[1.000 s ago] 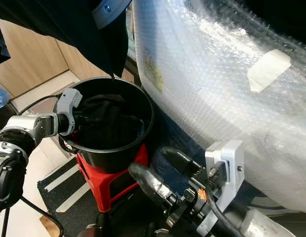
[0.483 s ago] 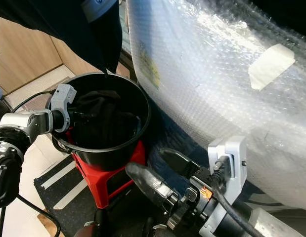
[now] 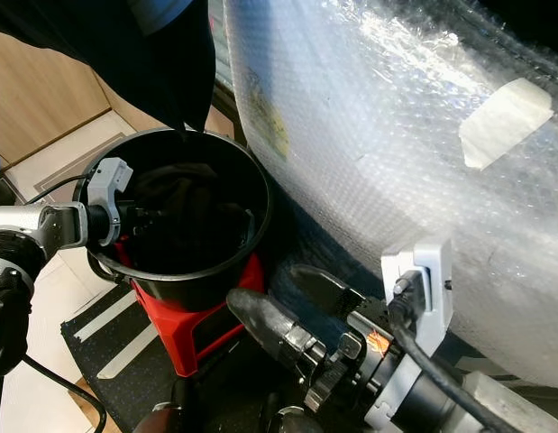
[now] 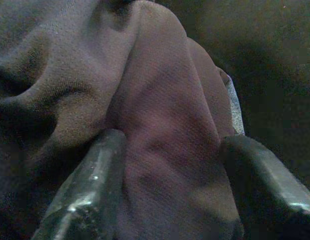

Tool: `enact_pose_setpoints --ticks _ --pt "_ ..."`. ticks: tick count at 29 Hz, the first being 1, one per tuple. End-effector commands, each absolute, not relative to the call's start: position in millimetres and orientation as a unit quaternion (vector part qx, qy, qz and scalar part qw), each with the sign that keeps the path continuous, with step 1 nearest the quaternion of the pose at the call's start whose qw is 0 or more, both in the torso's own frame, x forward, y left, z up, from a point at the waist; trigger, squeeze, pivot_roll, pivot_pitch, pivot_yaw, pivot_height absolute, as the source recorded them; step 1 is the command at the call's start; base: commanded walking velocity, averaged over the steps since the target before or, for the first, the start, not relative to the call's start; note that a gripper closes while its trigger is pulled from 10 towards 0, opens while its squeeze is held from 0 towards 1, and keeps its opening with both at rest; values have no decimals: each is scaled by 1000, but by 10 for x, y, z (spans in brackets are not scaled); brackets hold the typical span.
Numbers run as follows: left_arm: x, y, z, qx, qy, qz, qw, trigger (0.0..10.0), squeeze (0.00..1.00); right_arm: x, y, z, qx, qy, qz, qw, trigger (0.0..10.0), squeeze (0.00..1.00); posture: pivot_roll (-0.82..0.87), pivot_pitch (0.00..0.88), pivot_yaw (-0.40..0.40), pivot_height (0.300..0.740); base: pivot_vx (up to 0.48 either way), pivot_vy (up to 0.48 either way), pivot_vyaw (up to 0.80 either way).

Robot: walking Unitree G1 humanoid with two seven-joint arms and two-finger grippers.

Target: Clothes washing

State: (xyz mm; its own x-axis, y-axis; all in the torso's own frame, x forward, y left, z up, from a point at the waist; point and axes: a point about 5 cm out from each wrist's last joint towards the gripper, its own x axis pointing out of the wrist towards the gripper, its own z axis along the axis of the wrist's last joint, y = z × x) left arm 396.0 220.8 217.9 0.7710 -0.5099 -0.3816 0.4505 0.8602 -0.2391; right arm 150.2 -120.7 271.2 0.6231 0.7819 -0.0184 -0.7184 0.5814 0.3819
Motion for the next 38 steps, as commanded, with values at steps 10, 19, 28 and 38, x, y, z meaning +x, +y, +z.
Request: enact_pose_setpoints --ticks 10,19,28,38 --pt "3906 2277 2057 -70 247 -252 933 0 0 1420 -1155 2723 169 102 441 876 10000 0 -185 558 -117 740 0 0 0" --pt "3916 2281 2108 -60 239 -256 935 0 0 1429 -1138 2723 169 98 441 876 10000 0 -177 547 -114 740 0 0 0" --pt "3933 2323 2182 -42 223 -247 942 0 0 1442 -1116 2727 167 89 441 877 10000 0 -169 525 -114 740 0 0 0" --pt "4008 2358 2495 -13 146 -227 963 0 0 1515 -1115 2729 158 74 442 880 10000 0 -166 477 -125 740 0 0 0"
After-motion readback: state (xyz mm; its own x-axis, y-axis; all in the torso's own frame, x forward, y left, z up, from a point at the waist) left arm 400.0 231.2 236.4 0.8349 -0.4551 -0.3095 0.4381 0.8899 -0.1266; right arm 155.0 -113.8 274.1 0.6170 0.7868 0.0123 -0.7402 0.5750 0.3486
